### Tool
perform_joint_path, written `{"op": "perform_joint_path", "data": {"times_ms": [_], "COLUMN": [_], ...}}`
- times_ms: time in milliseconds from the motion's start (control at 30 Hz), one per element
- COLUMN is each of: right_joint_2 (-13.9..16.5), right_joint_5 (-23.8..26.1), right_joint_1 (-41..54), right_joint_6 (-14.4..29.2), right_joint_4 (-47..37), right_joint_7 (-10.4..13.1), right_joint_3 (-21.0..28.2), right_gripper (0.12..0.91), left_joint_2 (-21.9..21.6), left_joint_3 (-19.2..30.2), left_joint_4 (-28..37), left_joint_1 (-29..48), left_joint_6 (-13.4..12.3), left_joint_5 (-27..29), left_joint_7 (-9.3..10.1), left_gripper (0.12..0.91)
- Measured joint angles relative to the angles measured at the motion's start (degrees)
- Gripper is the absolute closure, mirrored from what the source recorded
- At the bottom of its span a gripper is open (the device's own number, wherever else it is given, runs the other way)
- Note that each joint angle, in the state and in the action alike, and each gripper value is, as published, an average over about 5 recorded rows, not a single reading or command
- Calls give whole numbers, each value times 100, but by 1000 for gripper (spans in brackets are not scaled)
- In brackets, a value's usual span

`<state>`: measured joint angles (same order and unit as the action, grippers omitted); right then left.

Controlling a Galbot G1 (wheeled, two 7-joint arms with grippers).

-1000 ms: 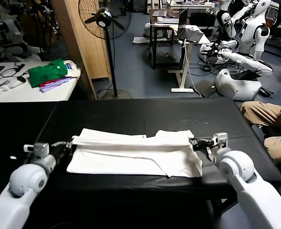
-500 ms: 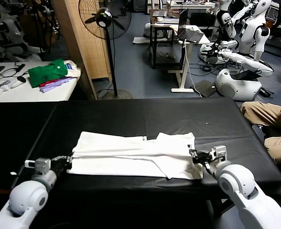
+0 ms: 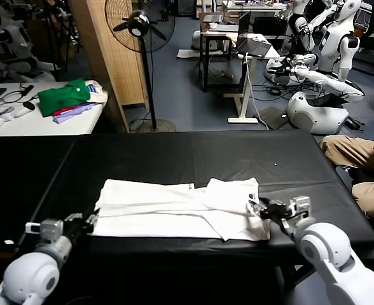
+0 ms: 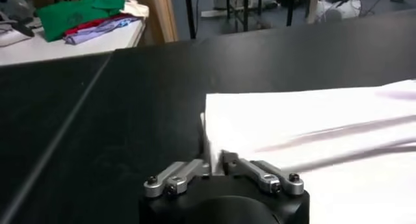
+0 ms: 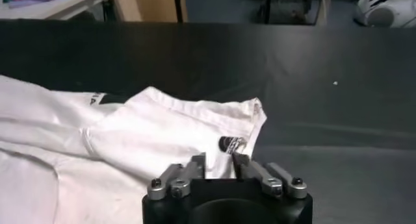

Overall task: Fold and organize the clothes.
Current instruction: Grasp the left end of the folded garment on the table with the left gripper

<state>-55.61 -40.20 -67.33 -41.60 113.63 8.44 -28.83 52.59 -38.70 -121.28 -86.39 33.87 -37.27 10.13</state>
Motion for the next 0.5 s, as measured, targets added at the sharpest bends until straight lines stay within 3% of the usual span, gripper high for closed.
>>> {"op": "perform_joint_path", "data": {"times_ms": [67,167,500], "right_joint_2": [-152,-424,-1110], "right_joint_5": [187,497,958], "right_joint_1": [159,461,1224], "right_joint_6": [144,429,684], "right_joint_4": [-156,-494,-1605], "right_joint_7": [63,111,95], "right_joint_3": [76,274,877], "right_gripper": [232,228,227], "left_joint_2": [7,65,286], "left_joint_3": [-45,11,665], "left_joint_4": [8,174,1345], "left_joint_1": [69,359,1838], "left_joint_6": [-93,-217,-236], "left_joint_5": [-66,-296,-623], "left_joint_7": [7,73,-52], "left_gripper": [351,254,232]}}
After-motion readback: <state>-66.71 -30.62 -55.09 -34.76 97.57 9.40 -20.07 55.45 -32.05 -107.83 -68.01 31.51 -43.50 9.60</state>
